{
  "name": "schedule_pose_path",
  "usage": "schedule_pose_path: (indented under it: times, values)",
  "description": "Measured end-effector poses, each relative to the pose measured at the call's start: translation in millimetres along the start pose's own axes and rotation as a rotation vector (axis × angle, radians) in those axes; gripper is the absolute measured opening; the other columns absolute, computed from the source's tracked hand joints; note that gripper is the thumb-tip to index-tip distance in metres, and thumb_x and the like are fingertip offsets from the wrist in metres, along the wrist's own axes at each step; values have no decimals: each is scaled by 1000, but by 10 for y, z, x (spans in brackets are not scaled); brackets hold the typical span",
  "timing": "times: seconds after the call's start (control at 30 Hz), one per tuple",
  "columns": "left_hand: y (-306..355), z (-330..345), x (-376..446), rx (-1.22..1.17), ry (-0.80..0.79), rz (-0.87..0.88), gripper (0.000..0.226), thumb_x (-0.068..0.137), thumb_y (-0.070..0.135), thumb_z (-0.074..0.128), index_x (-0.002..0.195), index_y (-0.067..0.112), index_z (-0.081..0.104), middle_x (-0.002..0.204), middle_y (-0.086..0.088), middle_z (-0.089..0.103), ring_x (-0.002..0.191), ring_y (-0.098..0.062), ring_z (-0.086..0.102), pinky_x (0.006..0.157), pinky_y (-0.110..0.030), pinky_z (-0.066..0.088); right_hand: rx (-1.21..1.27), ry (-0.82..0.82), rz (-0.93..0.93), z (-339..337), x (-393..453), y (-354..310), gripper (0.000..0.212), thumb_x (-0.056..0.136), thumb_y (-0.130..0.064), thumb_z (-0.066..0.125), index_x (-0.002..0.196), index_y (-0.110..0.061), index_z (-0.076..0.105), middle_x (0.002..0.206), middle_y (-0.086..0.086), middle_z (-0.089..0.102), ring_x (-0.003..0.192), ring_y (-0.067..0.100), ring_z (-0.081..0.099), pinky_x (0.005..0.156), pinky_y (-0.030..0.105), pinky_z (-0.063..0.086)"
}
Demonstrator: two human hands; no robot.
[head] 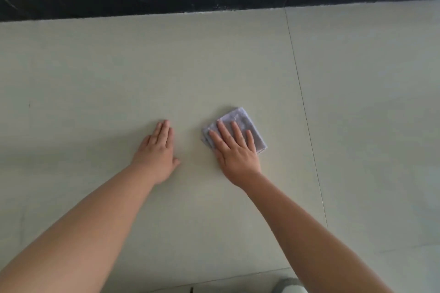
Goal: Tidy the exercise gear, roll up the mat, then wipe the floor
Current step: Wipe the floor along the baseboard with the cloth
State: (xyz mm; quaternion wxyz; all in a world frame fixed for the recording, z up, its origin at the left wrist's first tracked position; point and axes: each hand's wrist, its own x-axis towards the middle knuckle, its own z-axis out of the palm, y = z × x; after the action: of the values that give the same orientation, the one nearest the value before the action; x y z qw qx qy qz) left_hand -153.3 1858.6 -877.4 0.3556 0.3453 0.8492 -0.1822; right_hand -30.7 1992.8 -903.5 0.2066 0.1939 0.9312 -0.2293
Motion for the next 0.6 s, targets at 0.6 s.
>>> schedule_pose_path:
  times: [0.6]
  values:
    - [338, -92, 185, -197, 39, -84, 95, 91, 49, 47, 148, -5, -6, 156, -20, -17, 147, -29, -11, 120, -33, 2, -69, 117, 98, -833, 1368, 404, 48, 102, -32, 18, 149, -31, 8, 160, -6, 0, 148, 24, -4, 118, 46, -1]
